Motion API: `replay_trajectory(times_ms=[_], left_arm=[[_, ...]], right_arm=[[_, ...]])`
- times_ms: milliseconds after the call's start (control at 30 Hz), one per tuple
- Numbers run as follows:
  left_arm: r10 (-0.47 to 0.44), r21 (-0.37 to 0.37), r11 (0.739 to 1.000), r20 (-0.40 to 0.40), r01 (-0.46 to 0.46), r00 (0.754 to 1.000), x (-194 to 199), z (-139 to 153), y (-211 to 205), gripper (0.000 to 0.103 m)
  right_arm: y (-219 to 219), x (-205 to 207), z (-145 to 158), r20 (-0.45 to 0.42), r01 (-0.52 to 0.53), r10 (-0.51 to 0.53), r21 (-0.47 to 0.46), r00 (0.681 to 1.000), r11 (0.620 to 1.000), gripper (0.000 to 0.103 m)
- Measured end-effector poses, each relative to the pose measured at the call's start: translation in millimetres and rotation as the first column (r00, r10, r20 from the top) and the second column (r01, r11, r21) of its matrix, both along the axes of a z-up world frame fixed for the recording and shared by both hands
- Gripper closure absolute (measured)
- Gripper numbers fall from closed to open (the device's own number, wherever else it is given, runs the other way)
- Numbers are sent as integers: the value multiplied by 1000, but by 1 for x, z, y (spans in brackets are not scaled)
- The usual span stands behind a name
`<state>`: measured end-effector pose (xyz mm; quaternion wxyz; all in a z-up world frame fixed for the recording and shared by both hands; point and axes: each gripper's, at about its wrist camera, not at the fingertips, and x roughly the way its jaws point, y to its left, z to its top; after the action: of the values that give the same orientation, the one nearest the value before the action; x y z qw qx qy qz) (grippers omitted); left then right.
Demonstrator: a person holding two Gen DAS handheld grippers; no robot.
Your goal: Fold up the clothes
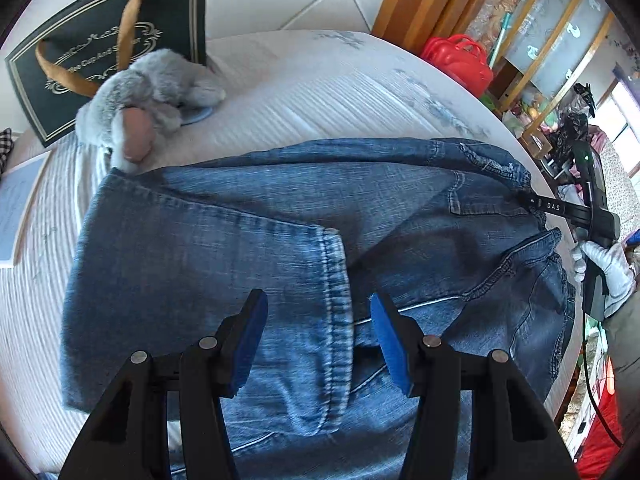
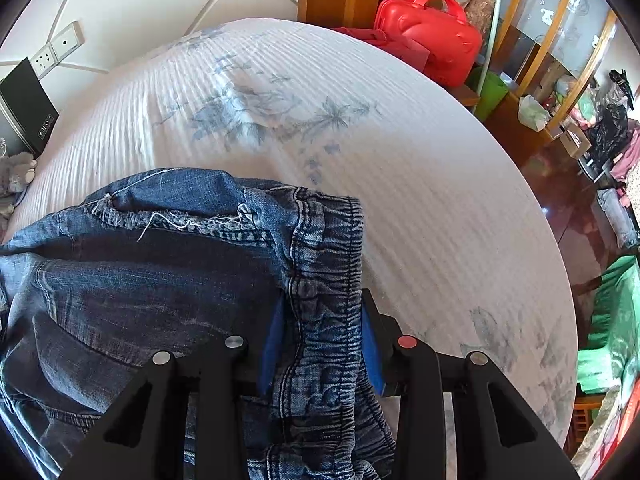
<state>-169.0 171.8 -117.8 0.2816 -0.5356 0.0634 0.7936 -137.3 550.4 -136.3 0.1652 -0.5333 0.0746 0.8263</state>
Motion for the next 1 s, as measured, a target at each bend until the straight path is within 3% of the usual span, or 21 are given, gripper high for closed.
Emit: replay_trajectory(times_ms=[100,167,200,233,300,333,367,433,467,500,533,567,633,733,833,900,933,1000], left_arm=[[-3,-70,998,0,3,1000,-2,-17,17,48],[32,-109,994,14,-30,999,-6,-30,16,54],[57,-111,992,19,-55,998,-8,-33,11,81],[82,-112,991,23,-79,996,-10,-35,6,92],[130,-89,988,21,-128,991,-14,-31,-9,94],[152,-82,985,14,-150,988,-16,-29,-17,94],[170,-92,981,-8,-170,985,-18,-25,-24,94],[219,-97,970,-43,-223,975,-23,-17,-40,94],[254,-86,962,-56,-258,966,-26,-11,-51,94],[289,-76,953,-73,-294,955,-29,-4,-65,94],[324,-71,941,-96,-331,941,-32,4,-80,94],[360,-66,927,-119,-369,926,-33,14,-99,94],[438,-70,889,-162,-453,884,-36,31,-142,94],[543,-98,811,-240,-576,805,-40,57,-212,94],[640,-127,711,-289,-691,712,-43,74,-283,94],[697,-134,657,-267,-742,666,-45,71,-329,94],[714,-148,640,-248,-754,655,-44,64,-344,94],[721,-191,638,-193,-746,665,-52,38,-362,87]], right_arm=[[1,4,-3,-8,-6,6,-24,1000,1000,60],[1,5,-4,-18,-16,15,-41,1000,999,35],[0,5,-5,-20,-18,17,-34,1000,999,34],[0,4,-5,-30,-21,20,-35,999,999,34],[2,3,-4,-57,-25,22,-41,998,999,34],[3,1,-2,-76,-24,21,-47,997,999,28],[5,-2,-2,-89,-24,19,-55,996,998,14],[4,-11,-3,-76,-29,26,-47,997,998,7],[2,-16,-4,-62,-36,34,-35,997,999,7],[-1,-21,-4,-48,-43,42,-22,998,999,22],[-3,-26,-5,-34,-50,49,-10,998,999,47],[-5,-31,-6,-20,-57,57,3,998,998,60],[-8,-37,4,-35,-70,71,29,997,997,72],[-9,-42,34,-116,-82,90,69,989,994,72],[-5,-55,54,-154,-87,100,85,983,993,73],[-4,-67,56,-146,-94,104,78,984,993,73],[-5,-73,50,-124,-97,104,63,987,993,73],[-6,-84,37,-81,-103,105,31,991,994,69]])
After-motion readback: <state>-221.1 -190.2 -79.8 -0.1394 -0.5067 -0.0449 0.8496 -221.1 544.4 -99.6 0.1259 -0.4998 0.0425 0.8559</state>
